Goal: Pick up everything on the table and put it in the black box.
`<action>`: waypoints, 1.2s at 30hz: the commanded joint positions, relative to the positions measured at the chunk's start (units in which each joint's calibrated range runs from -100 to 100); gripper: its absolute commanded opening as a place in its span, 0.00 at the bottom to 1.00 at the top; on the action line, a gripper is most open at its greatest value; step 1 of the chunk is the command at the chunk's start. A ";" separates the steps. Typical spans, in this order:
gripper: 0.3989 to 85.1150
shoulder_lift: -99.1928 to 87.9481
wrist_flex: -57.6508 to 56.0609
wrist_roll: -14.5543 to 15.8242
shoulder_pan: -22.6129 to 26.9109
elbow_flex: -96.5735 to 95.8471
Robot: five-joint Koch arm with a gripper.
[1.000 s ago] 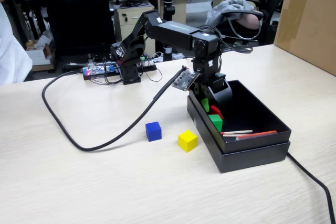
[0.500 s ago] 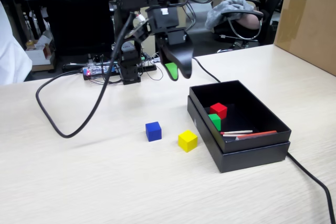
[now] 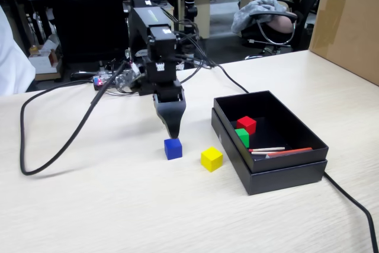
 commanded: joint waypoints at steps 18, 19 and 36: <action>0.20 16.24 0.87 0.29 -0.88 13.47; 0.19 16.01 0.87 0.29 -0.88 13.56; 0.19 -18.41 0.79 0.20 7.96 18.91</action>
